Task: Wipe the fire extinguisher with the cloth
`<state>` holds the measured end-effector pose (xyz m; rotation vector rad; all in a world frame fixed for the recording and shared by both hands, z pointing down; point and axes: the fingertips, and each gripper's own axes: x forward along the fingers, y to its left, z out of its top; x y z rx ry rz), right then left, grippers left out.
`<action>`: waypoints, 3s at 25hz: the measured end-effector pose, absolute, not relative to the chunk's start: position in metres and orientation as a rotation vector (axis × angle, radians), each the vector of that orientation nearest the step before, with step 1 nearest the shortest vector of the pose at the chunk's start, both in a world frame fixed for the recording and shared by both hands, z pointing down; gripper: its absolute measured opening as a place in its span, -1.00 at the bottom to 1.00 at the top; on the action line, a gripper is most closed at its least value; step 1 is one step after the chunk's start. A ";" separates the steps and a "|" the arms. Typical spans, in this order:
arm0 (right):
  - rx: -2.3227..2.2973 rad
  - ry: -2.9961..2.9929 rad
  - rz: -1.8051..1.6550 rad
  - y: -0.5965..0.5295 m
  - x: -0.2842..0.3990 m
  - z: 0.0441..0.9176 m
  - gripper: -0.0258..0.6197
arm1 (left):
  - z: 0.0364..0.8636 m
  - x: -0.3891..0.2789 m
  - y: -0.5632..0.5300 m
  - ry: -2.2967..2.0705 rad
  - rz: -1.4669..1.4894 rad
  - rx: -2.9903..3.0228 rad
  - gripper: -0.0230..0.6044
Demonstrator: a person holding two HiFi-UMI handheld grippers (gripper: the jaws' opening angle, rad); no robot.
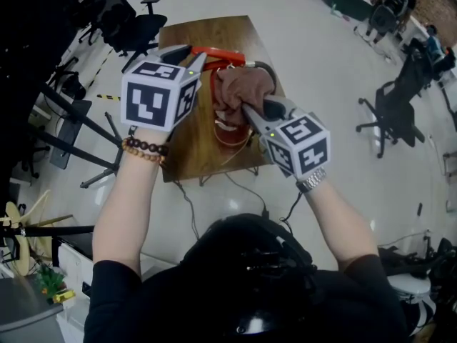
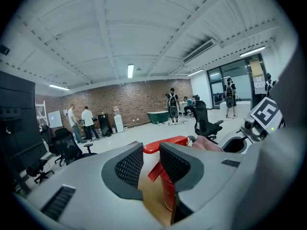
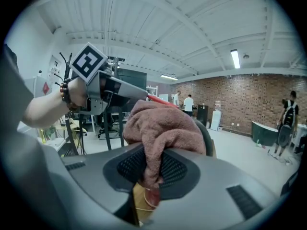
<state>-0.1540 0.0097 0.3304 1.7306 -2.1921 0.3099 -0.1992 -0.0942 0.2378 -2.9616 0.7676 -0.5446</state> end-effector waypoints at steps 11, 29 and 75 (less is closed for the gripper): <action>1.715 -2.144 0.393 0.011 -0.159 0.385 -0.67 | 0.238 -0.199 -0.094 0.802 -0.607 -2.912 -0.61; 1.656 -2.035 0.554 0.005 -0.158 0.499 -0.67 | 0.237 -0.199 -0.095 0.834 -0.605 -2.882 -0.62; 1.589 -1.733 0.941 0.001 -0.154 0.689 -0.67 | 0.242 -0.203 -0.100 0.843 -0.697 -2.821 -0.63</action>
